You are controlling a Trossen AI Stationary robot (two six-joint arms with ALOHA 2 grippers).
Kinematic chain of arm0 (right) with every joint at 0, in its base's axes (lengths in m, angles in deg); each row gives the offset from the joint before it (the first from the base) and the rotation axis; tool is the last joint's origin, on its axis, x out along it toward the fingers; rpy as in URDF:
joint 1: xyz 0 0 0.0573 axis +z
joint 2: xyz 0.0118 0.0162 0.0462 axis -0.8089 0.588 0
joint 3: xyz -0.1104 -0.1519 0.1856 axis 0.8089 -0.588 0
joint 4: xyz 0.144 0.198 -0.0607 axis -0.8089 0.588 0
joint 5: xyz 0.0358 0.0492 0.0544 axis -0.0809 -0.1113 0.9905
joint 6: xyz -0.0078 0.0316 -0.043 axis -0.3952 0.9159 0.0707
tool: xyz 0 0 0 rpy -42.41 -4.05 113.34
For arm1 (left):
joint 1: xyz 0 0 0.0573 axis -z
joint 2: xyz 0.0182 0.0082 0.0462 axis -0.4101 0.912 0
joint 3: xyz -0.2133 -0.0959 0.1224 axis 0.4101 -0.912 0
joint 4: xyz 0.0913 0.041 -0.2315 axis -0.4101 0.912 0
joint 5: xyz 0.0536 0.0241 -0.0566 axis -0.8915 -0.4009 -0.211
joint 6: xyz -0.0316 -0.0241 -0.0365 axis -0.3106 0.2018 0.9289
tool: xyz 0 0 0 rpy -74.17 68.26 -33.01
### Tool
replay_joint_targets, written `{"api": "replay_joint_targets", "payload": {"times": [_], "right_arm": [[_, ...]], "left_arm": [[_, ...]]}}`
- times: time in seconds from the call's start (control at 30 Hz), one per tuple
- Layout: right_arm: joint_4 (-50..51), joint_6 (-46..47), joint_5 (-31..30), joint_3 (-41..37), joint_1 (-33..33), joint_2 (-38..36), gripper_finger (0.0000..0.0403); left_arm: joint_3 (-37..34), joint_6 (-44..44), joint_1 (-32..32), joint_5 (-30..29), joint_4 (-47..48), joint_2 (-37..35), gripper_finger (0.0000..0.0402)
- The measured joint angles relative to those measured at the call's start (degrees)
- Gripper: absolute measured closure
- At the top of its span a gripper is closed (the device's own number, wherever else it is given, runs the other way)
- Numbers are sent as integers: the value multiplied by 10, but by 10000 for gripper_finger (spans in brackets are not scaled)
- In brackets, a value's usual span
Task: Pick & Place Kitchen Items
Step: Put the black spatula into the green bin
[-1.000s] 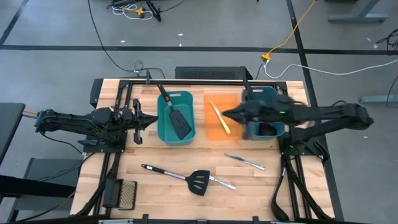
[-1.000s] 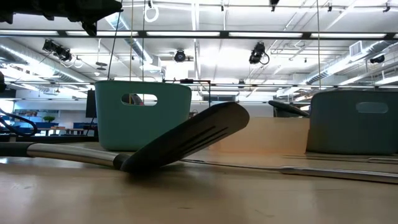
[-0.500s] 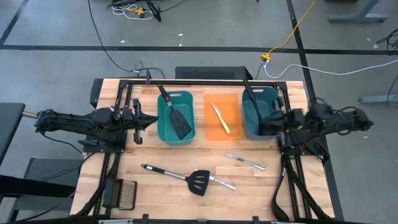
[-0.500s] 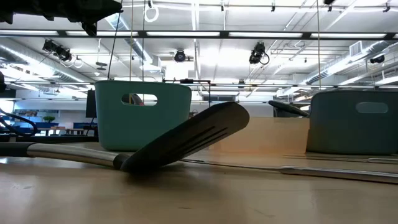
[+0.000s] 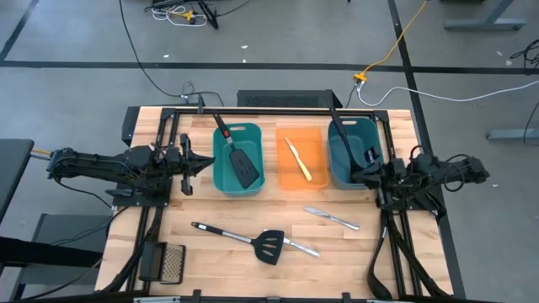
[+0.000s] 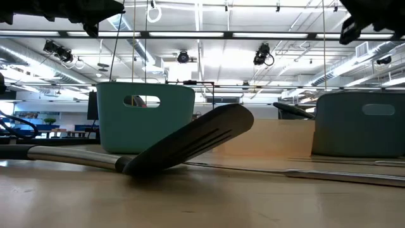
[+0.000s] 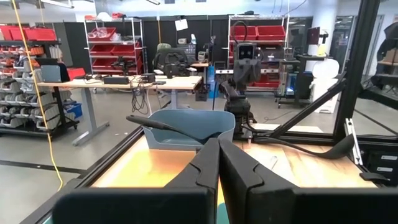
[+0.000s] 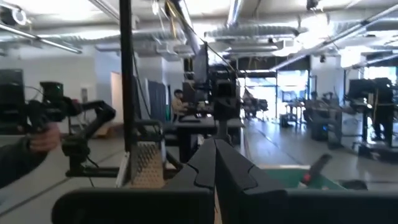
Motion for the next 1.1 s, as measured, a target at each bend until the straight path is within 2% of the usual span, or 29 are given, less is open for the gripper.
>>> {"api": "replay_joint_targets", "payload": {"times": [0.13, 0.3, 0.47, 0.6, 0.83, 0.97, 1.1], "right_arm": [[34, 0, -22, -2, 0, -18, 397], [52, 19, -21, -3, 0, -20, 397], [23, 39, -22, -39, 0, -19, 397], [-40, 50, -22, -76, 0, -20, 397], [-38, 50, -24, -78, 0, -14, 395], [-39, 50, -22, -78, 0, -14, 389], [-39, 50, -22, -78, 0, -14, 389]], "left_arm": [[0, 6, 0, 0, 9, 0, 388], [0, 9, 0, 0, 11, 0, 388], [0, 8, 0, -6, 11, 0, 388], [0, 7, 0, -6, 11, 0, 388], [0, -11, 0, -6, 15, 2, 391], [18, -27, 0, -6, 20, 38, 396], [82, -36, 6, -4, 36, 104, 396]]}}
